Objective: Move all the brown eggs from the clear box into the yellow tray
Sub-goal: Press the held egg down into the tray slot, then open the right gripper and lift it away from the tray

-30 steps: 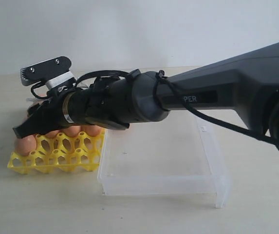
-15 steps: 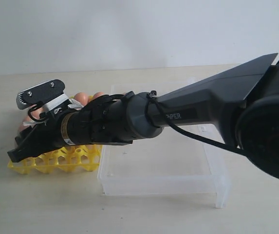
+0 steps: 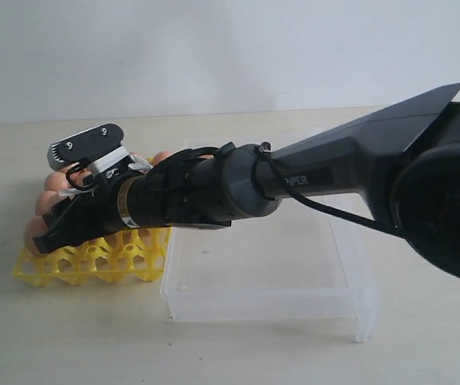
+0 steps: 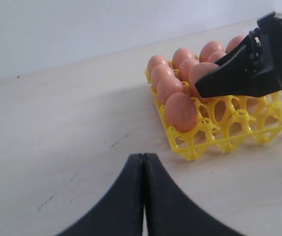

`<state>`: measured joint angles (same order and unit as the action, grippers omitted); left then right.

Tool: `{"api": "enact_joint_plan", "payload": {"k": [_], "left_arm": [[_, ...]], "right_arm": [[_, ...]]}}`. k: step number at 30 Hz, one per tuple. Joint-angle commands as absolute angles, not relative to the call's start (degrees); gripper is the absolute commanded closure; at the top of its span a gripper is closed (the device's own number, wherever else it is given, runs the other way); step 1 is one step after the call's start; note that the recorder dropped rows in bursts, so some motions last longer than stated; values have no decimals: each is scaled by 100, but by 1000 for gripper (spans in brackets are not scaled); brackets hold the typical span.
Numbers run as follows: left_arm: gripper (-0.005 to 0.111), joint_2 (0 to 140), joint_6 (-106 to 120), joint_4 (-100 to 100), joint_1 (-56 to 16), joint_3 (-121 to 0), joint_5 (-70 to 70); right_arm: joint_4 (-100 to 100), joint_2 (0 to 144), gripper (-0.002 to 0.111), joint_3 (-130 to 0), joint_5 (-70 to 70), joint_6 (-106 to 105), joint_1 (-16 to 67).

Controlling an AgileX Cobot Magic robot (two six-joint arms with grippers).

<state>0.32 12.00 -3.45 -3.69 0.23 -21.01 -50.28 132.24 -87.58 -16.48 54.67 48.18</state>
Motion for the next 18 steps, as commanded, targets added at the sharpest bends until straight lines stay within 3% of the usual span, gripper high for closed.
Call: {"api": "enact_joint_plan", "payload": {"k": [1,7,10,15,18], "left_arm": [[107,0,1197,-354,-393,0,-2066],[107,0,1197,-354,-393,0,-2066],[107,0,1197,-354,-393,0,-2066],[107,0,1197,-354,-393,0,-2066],[107,0,1197,-354,-393,0,-2066]], "right_arm": [[-5100,13272,108,-8761,-1848,5408,4798],[-5131,13287,103,-8775,-1847,5408,4798],[-5131,13277,86,-8775,-1847,5408,4798],[-5139,13239,45,-8775,-1804,5408,4798],[-5139,13149,39,-8775,-1615,5408,4798]]}}
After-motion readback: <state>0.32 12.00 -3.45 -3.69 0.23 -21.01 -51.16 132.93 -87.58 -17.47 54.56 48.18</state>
